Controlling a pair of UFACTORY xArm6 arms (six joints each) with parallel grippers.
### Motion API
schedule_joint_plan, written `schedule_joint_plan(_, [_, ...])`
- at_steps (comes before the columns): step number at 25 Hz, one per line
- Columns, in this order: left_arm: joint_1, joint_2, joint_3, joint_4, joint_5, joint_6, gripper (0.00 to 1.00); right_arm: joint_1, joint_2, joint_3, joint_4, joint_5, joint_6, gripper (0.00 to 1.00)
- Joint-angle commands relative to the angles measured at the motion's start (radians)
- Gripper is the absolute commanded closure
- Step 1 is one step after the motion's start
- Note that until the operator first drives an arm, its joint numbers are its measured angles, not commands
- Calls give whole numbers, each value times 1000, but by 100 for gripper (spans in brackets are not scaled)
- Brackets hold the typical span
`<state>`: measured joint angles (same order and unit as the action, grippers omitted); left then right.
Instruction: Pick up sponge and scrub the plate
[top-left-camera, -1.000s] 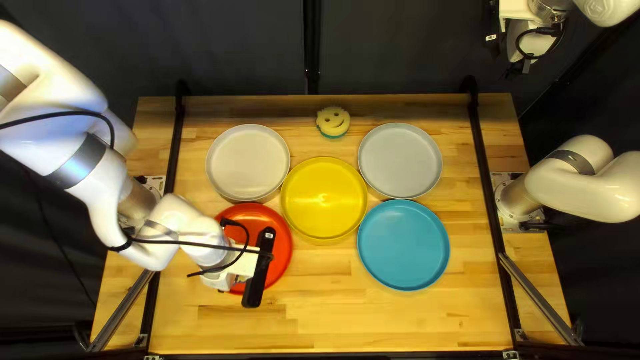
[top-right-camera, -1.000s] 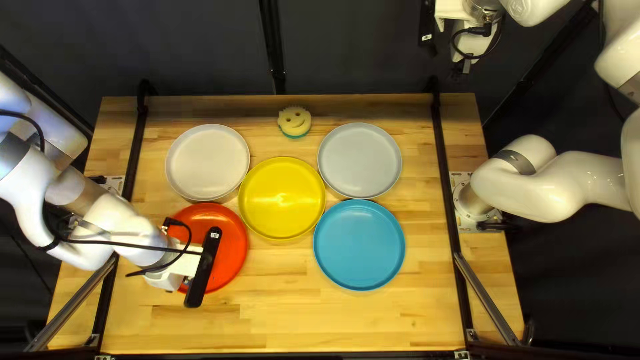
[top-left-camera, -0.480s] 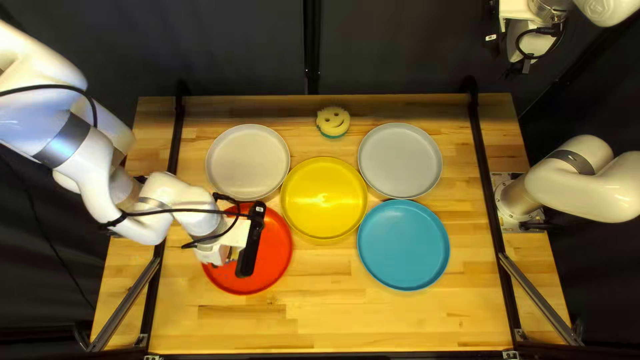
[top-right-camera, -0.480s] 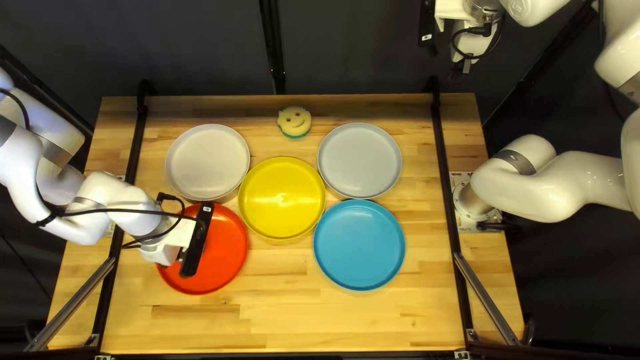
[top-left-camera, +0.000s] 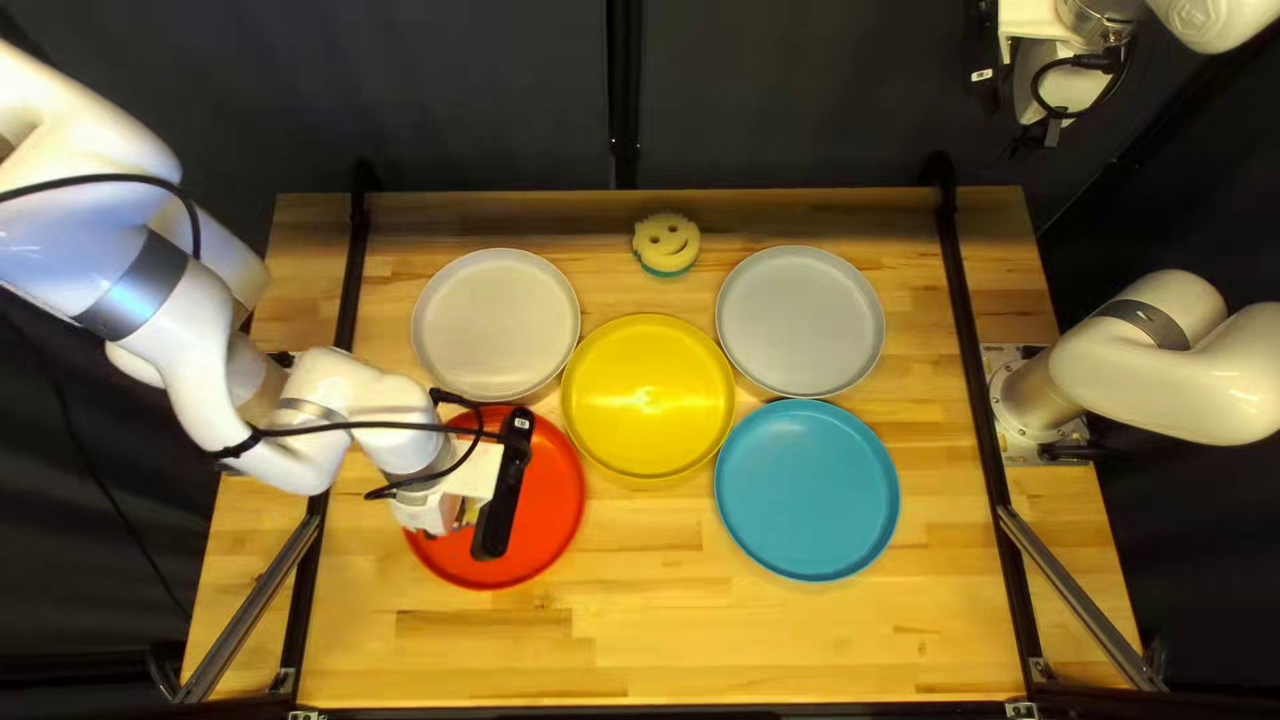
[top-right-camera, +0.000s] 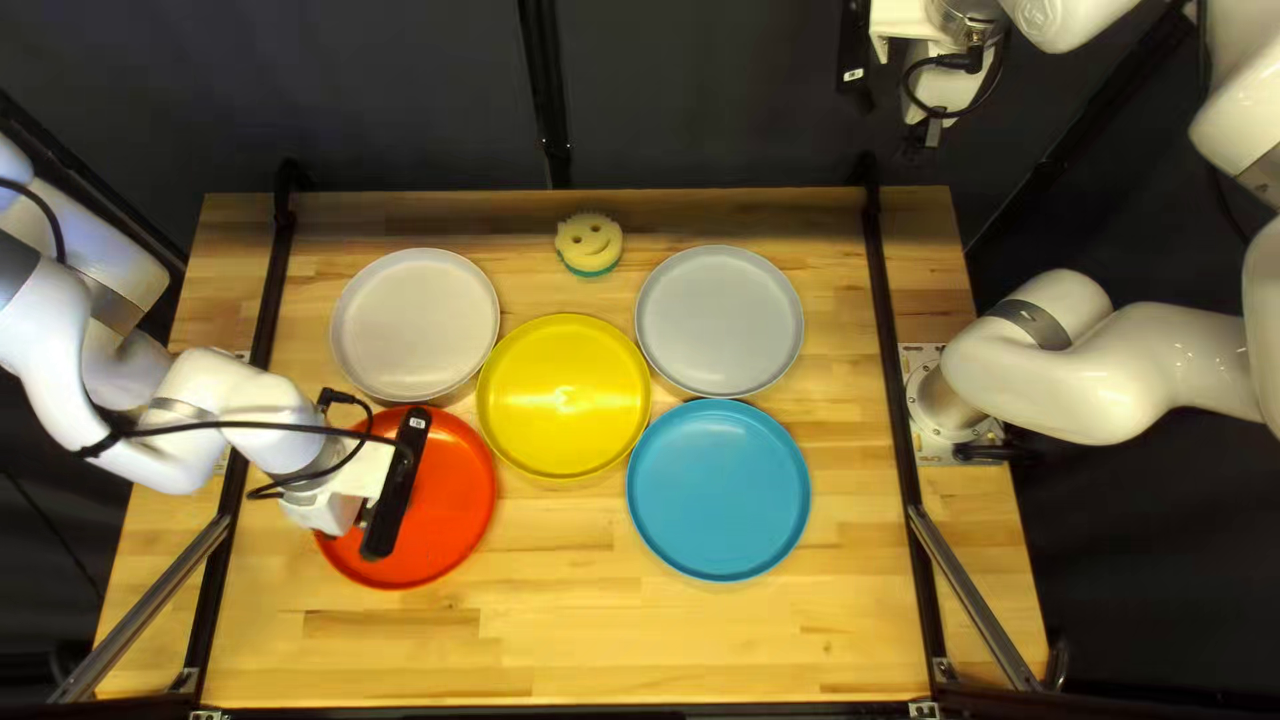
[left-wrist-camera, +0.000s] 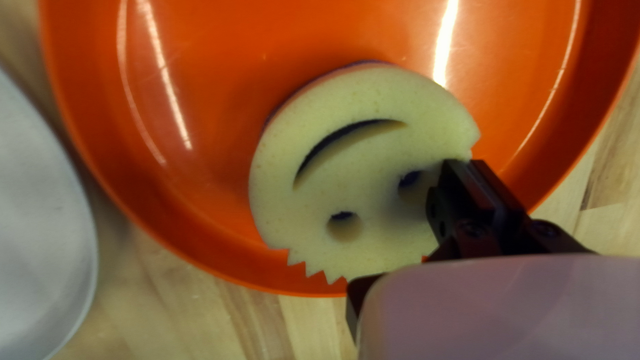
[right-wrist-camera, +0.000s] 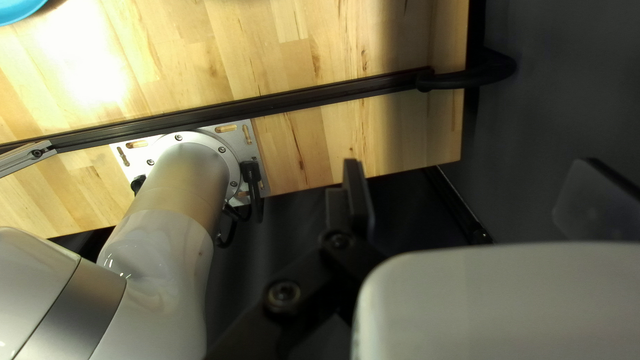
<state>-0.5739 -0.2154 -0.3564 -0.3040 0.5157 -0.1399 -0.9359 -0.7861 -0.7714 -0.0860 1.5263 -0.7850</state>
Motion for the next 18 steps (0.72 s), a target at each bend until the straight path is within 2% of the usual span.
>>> schedule_joint_plan(1, [-49,31,-53,23,12,-71,100,0,0,0,0,0,0,0])
schedule_joint_plan(6, [-83,48,-86,33,27,-113,100,0,0,0,0,0,0,0])
schedule_joint_plan(13, [-44,-7,-19,20,25,-72,100,0,0,0,0,0,0,0])
schedule_joint_plan(18, [31,-59,43,9,24,4,100,0,0,0,0,0,0,0])
